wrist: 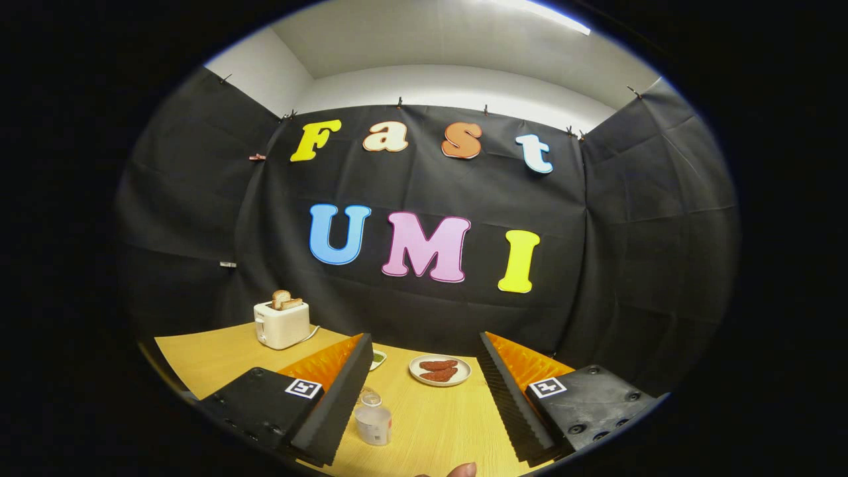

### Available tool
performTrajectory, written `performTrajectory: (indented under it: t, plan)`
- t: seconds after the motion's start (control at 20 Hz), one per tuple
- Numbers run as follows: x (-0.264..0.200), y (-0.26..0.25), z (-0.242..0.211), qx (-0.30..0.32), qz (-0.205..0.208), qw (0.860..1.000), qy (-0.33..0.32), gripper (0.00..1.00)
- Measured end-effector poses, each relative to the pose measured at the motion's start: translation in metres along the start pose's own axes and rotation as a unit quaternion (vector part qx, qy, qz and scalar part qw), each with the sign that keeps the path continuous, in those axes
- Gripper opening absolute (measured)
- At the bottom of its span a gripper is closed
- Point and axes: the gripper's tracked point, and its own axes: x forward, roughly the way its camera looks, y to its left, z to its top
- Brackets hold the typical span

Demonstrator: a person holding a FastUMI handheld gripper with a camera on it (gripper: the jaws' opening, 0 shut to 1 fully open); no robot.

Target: Take the bottle from table, then pour the juice into the cup, finally place the bottle on the coaster

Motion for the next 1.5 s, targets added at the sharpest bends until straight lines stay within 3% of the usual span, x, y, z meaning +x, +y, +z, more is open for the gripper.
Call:
performTrajectory:
  t: [0.6, 1.15, 1.5]
  plan:
    - [0.007, 0.036, -0.081, 0.003, 0.051, 0.999, 0.009, 0.97]
    - [0.037, 0.068, -0.192, 0.014, 0.078, 0.995, 0.064, 0.97]
    - [0.055, 0.073, -0.246, 0.025, 0.051, 0.994, 0.097, 0.97]
